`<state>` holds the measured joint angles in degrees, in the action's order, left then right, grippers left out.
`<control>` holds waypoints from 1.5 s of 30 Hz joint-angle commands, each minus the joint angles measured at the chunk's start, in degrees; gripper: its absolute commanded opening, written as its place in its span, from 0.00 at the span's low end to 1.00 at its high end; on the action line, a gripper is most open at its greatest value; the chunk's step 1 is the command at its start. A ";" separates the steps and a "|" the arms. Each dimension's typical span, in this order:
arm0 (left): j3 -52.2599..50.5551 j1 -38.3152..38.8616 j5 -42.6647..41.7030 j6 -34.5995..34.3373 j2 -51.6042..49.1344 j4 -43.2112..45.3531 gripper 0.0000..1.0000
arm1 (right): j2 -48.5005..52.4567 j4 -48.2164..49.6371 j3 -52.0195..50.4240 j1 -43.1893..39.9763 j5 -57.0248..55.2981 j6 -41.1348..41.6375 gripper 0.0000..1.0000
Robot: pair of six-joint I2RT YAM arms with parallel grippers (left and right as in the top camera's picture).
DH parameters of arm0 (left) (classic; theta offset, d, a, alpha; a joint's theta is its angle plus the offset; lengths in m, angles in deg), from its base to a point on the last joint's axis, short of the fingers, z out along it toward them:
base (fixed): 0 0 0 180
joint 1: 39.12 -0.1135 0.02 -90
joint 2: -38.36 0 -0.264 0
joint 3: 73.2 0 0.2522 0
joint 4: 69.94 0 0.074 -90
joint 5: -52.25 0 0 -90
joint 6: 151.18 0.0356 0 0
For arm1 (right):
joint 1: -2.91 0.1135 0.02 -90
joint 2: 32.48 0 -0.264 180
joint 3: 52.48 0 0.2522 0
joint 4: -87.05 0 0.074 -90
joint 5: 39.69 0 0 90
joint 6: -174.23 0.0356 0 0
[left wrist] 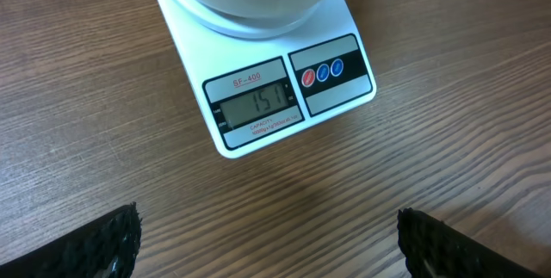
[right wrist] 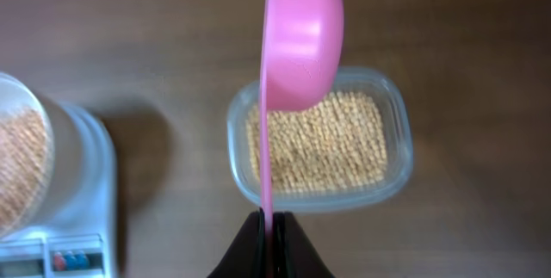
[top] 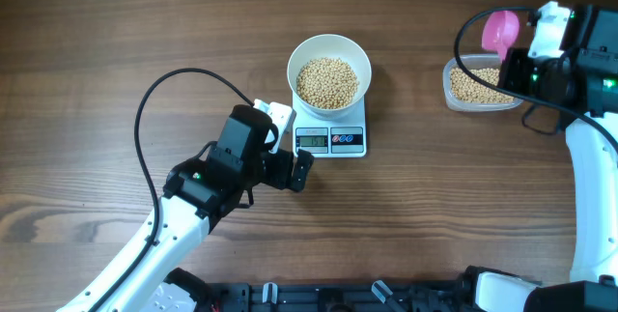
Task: Scoop item into bowl and weigh 150g on scale
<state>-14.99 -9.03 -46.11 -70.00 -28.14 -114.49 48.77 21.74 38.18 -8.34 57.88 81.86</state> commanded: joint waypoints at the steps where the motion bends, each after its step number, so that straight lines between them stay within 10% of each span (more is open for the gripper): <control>1: 1.20 0.35 0.31 0.70 -0.31 0.11 1.00 | -1.01 -3.15 0.96 0.20 -7.54 -5.40 0.04; 30: 1.20 0.35 0.31 0.70 -0.31 0.11 1.00 | 0.94 -3.13 -1.79 14.03 -36.54 -11.89 0.04; 39: 1.20 0.35 0.31 0.70 -0.31 0.11 1.00 | 0.94 -2.97 -1.81 14.03 -35.10 -12.17 0.04; 45: 1.20 0.35 0.33 0.70 -0.33 0.11 1.00 | 0.92 -0.04 -1.81 14.03 -7.65 -6.62 0.04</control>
<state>-14.97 -9.03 -46.13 -70.00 -28.14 -114.49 49.05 20.01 36.74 5.50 31.76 71.55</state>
